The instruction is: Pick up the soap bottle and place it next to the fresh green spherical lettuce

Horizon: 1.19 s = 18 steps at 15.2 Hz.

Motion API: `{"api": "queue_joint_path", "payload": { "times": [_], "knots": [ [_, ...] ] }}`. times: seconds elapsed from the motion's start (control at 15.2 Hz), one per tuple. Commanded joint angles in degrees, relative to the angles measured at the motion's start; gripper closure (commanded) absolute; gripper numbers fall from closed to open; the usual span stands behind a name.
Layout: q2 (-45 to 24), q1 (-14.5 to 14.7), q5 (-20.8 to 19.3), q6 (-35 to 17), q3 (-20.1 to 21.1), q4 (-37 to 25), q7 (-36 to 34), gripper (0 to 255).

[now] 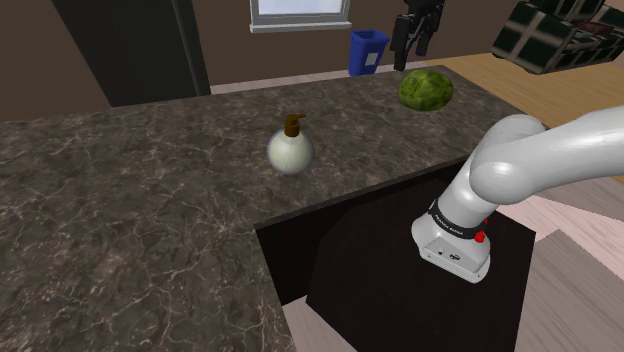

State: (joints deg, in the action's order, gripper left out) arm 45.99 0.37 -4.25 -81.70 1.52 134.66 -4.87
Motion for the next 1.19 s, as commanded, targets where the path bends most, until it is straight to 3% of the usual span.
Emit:
{"api": "queue_joint_path", "payload": {
  "times": [0.0,0.59,1.12],
  "knots": [
    [0.00,0.00,0.00,0.00,0.00,0.00,0.00,0],
    [-10.60,2.09,6.18,-14.23,6.84,1.14,-9.30,0],
    [-23.77,3.13,8.34,-25.94,12.71,-3.00,-17.09,0]
  ]
}}
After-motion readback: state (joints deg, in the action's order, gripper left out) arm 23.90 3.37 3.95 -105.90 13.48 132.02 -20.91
